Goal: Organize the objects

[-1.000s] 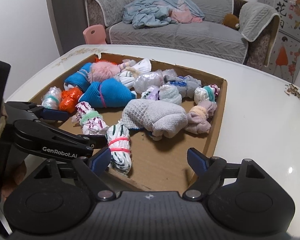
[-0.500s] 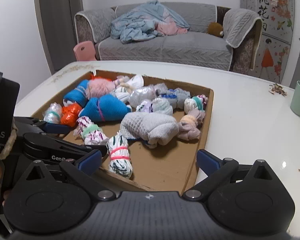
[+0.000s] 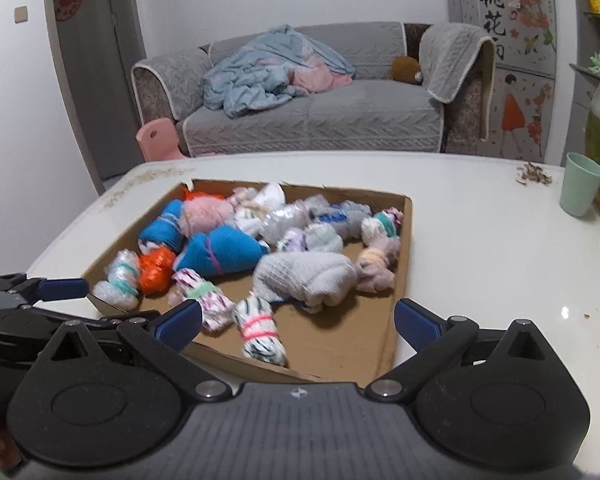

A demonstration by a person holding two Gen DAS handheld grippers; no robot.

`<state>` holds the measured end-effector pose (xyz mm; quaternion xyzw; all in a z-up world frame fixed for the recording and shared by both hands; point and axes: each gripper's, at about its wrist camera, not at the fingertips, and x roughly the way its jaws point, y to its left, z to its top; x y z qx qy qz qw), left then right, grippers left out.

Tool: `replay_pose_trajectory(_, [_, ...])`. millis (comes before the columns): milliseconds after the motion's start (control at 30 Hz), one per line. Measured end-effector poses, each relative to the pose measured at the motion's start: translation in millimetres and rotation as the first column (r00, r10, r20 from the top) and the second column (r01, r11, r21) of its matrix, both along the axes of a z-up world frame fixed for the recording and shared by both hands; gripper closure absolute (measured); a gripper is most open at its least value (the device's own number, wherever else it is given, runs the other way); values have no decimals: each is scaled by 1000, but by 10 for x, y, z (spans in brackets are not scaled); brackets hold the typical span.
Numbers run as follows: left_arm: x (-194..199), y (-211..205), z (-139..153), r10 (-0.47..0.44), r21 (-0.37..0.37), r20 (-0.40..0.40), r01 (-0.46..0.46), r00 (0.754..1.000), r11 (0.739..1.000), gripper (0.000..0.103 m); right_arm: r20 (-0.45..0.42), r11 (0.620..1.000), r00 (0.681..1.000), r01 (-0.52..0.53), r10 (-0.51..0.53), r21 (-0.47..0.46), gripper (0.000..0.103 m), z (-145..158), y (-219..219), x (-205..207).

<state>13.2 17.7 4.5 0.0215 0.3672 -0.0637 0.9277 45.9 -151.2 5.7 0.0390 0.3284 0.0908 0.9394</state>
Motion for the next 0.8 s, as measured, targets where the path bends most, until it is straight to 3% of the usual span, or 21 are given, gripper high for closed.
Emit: replay_pose_trajectory(800, [-41, 71, 423, 21, 64, 106, -28, 994, 998, 1, 30, 1000, 999, 20, -20, -7, 1, 77, 210, 56])
